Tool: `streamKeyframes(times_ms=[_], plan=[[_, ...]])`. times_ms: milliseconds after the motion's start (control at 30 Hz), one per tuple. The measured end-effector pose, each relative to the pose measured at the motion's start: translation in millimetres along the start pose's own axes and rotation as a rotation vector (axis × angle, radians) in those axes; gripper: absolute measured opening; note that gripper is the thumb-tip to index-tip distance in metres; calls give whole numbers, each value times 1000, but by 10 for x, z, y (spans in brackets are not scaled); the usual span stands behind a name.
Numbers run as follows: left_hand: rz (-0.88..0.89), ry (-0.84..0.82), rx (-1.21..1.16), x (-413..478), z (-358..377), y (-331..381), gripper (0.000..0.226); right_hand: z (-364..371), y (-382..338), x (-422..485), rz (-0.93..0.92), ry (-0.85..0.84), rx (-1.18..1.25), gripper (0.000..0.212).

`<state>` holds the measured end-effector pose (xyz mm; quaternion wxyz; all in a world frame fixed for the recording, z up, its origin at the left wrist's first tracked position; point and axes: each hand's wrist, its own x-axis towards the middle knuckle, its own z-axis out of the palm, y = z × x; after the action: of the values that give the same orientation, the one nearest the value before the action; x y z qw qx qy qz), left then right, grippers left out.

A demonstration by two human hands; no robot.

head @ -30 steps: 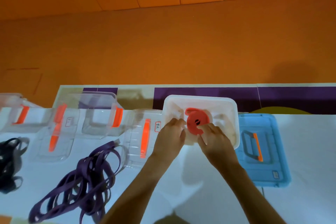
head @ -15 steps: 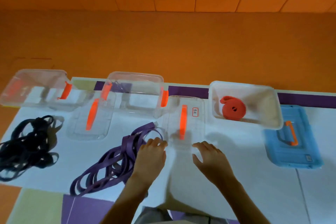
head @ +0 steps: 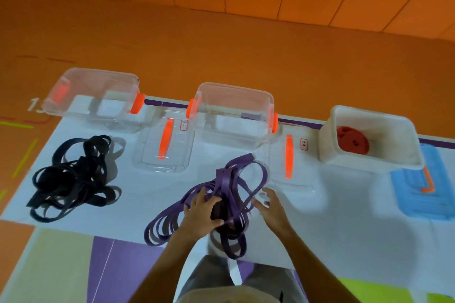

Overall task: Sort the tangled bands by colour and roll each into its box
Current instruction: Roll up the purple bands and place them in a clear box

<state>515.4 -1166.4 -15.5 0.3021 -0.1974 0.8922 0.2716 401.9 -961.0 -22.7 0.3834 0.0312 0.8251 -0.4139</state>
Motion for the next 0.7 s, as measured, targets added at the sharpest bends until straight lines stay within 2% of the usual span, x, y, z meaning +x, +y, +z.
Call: streamKeyframes(times_ms=[100,167,200,267,333,400,500,600,700], plan=[[67,-10,12,27,87,-98,76,130,-193,92,-51,76,69,8],[100,44,-5,43,120,-146,73,202,-244,240,-60,194,81,43],[115,55,-10,47,137,-170,73,220,-289,260,-46,237,147,44],[141,45,15,43,191,-218,70,248,-404,246,43,282,369,16],[152,58,17,22,255,-261,56,246,-418,276,114,245,583,50],[173,138,-42,18,287,-305,33,171,-418,243,68,177,662,55],[224,309,-113,43,252,-375,16,-29,-421,143,-80,155,545,37],[267,439,-178,79,123,-435,14,-203,-477,20,-268,258,301,32],[303,475,-177,130,-7,-404,11,-294,-590,-124,-394,411,95,20]])
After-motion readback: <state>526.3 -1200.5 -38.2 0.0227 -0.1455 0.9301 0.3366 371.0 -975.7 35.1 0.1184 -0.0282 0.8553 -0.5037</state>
